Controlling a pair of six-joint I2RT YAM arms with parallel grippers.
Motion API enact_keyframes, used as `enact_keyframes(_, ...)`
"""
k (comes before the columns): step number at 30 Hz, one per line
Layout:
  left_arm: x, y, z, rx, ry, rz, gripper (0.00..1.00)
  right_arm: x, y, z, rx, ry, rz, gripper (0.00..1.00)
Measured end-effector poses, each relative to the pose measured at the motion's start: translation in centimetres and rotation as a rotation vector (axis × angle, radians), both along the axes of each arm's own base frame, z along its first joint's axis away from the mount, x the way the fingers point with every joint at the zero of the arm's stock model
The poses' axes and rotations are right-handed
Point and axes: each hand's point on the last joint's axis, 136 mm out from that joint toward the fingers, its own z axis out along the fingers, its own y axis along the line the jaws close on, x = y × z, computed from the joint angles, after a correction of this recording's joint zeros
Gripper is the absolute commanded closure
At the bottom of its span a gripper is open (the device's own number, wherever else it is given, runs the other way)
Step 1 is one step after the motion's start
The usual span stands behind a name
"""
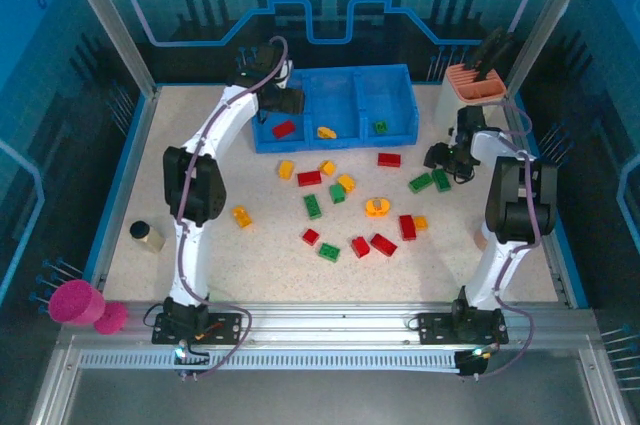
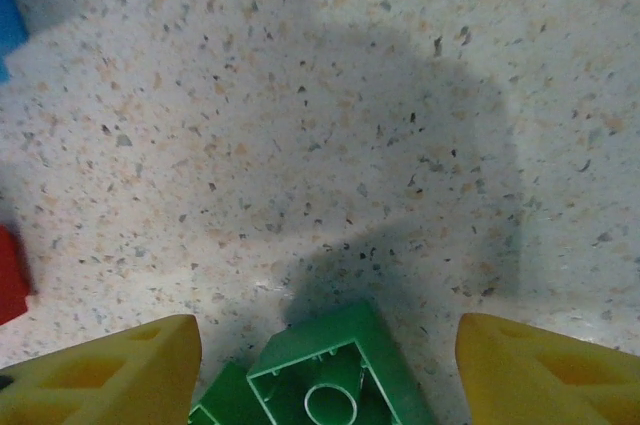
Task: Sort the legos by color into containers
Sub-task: Pick up the lego from the middle-right of the table.
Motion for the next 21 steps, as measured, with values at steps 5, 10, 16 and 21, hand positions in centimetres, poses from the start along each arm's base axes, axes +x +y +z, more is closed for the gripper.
enact_keyframes(5,-0.7,-0.7,3.1,-0.046,-0.044,-0.022,0.2,-0.3,-0.1,-1.0,-0.019,0.037,0.004,0.44)
enact_keyframes(10,-2.3,-1.2,7.3,-0.087,-0.104,-0.032,0.18,-0.4,-0.3,-1.5,-0.054,0.062,0.01,0.49)
enact_keyframes(16,-5.3,-0.6,12.4,-0.108,-0.181,-0.039,0.17,-0.6,-0.2,-1.6,-0.09,0.076,0.021,0.55)
enact_keyframes(21,-8.5,0.5,13.4,-0.098,-0.181,-0.034,0.16,-1.0,-0.3,-1.8,-0.115,0.077,0.032,0.54)
